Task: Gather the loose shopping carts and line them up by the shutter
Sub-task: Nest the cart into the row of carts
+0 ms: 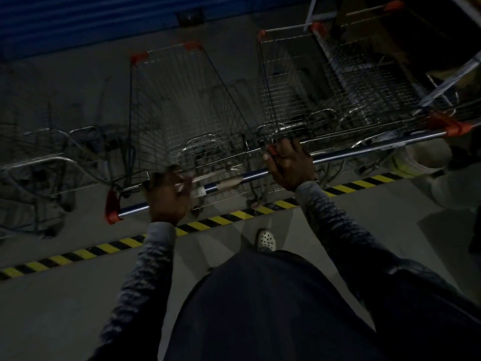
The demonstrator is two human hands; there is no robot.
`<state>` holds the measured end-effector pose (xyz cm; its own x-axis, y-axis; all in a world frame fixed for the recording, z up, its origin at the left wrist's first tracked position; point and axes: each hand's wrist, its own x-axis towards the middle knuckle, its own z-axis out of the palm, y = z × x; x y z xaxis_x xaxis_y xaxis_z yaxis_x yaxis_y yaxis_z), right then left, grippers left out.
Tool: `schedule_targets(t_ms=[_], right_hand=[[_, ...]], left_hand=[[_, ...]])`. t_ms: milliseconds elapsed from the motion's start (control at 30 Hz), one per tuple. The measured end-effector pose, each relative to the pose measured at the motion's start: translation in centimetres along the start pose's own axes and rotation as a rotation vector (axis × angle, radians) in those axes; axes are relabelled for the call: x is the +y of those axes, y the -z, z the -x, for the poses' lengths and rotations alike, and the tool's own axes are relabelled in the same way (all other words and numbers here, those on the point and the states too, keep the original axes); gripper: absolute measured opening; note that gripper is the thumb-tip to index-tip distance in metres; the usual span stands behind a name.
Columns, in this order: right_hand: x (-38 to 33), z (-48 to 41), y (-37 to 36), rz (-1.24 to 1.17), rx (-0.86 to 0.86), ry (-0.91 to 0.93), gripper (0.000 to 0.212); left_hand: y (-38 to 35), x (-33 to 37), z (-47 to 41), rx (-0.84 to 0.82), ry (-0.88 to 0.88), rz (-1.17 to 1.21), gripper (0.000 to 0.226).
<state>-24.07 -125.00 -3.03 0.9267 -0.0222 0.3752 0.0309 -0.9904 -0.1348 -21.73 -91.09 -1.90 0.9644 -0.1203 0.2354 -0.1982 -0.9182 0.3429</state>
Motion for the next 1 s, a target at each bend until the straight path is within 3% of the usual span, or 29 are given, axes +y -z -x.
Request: schedule_targets(t_ms=[67,200,300,433,567,867,1000], right_hand=[[-0.2,0.0,-0.1,0.01,-0.017,-0.031,0.052],[-0.6,0.1,0.3,-0.053,-0.008,-0.069,0.039],[-0.9,0.2,0.4,-0.074,0.027,-0.073,0.031],[-0.9,0.1,-0.2,0.036,-0.027,-0.053,0.047],[-1.0,0.5,0.0,0.015,0.07,0.042,0.045],[-0.9,0.8,-0.3,-0.009,0.15,0.104,0.041],[-0.9,0.7,-0.4,-0.003,0.101,0.081,0.045]], left_hand=[[1.5,-3.7,0.3,0.098,0.18,-0.119,0.05],[3.3,-8.6,1.0,0.104,0.464,-0.19,0.052],[3.4,-9.4,1.0,0.05,0.463,-0.273,0.046],[3.8,-9.3,0.5,0.023,0.432,-0.34,0.04],[4.2,-9.5,0.5,0.02,0.412,-0.318,0.043],[4.7,-8.6,1.3,0.152,0.357,-0.272,0.041],[4.3,-9.1,1.3,0.189,0.342,-0.272,0.036]])
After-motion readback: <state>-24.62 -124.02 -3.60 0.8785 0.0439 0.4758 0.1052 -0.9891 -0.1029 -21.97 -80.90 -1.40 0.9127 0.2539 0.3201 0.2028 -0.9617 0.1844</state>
